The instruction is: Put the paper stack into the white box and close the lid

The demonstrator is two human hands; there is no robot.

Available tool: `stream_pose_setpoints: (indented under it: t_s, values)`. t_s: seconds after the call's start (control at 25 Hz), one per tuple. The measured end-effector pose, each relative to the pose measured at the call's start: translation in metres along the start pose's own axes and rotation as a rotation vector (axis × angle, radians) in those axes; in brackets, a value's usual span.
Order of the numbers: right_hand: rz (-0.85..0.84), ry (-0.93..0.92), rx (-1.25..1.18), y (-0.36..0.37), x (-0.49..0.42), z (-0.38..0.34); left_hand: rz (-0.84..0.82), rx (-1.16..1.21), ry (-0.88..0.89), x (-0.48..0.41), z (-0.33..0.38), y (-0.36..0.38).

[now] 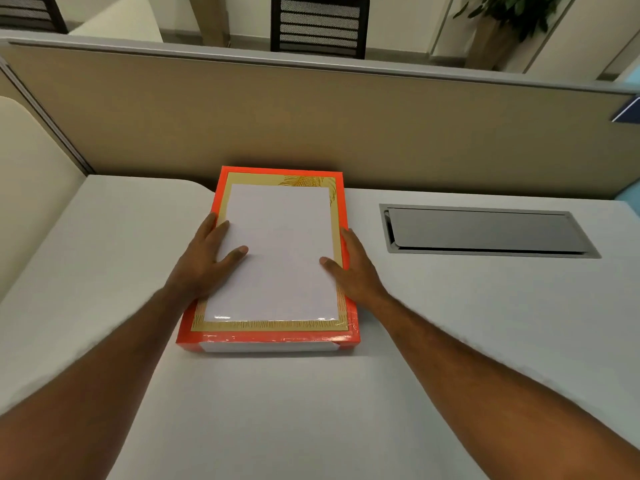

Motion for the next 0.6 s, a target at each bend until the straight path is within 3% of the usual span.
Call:
stream_pose_setpoints:
  t_s: [0.32,0.6]
  values:
    - [-0.009,0.006,0.227,0.011,0.044,0.000,-0.067,-0.245,0.061,0.052,-0.001,0.012]
    - [-0.080,0.090,0.379,-0.011,0.077,0.006,-0.075,-0.447,-0.001,0.088,0.008,0.010]
Point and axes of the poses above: each hand's wrist, its own x-axis away from the middle knuckle, its own y-axis out of the palm, z = x × y, the point moved 8 cm from there along -x, towards the middle knuckle, and after that the axes turned 12 degrees about -x, right-handed, at the moved point
